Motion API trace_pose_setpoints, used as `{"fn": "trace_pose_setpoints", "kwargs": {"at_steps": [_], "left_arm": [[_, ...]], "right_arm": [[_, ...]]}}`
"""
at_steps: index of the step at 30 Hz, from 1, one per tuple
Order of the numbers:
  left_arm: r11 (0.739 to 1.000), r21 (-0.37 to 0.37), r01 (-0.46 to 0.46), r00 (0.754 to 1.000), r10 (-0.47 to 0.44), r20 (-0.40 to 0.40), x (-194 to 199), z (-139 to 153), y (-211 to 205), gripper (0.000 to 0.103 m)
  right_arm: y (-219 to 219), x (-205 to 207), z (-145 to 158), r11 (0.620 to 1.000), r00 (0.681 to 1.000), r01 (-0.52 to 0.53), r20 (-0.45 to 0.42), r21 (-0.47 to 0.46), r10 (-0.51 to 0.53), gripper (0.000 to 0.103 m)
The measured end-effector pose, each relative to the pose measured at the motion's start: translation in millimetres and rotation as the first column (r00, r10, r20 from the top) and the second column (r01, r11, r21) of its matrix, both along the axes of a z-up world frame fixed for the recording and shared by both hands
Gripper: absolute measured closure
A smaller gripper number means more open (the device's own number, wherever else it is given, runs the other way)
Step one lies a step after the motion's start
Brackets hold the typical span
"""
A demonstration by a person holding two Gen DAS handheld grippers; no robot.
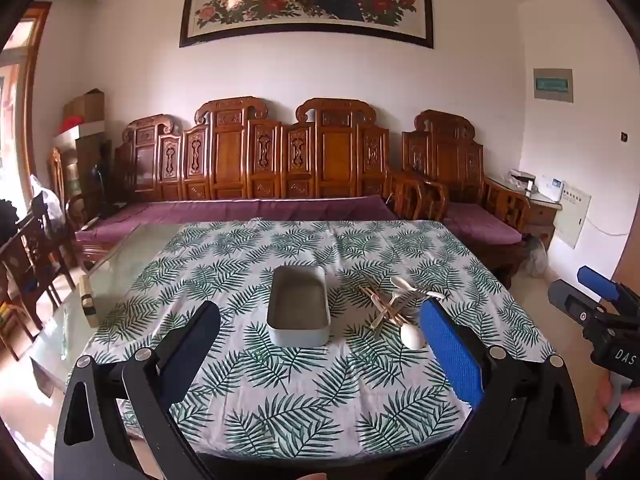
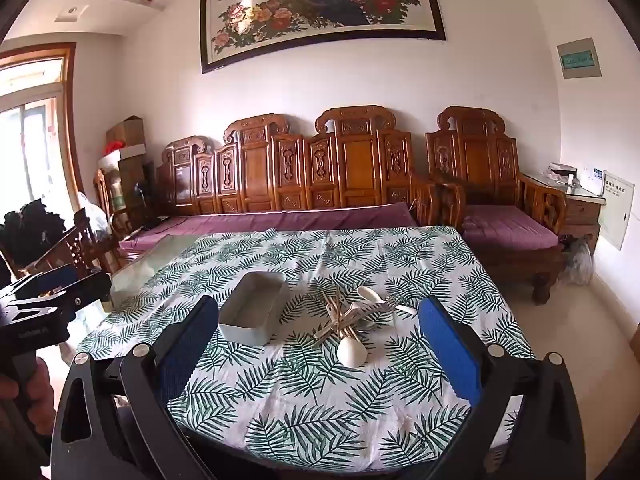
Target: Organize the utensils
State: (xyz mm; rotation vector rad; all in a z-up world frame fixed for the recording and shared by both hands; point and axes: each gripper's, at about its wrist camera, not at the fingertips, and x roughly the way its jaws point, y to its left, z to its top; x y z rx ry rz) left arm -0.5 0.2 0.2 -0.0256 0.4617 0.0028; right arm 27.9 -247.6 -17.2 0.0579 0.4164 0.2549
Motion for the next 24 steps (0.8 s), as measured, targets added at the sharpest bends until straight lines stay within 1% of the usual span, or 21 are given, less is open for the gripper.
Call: {"fn": "trace_pose_setpoints", "kwargs": {"at_steps": [24], "left_arm": [[1.0,0.012,0.01,1.0,-0.01,0.0,-2.3,5.2,-6.5,0.006]], "right_arm": [[-1.0,-2.8,-1.7,1.0,1.0,0.005,0.001,-0.001,-0.005,0.002]]}}
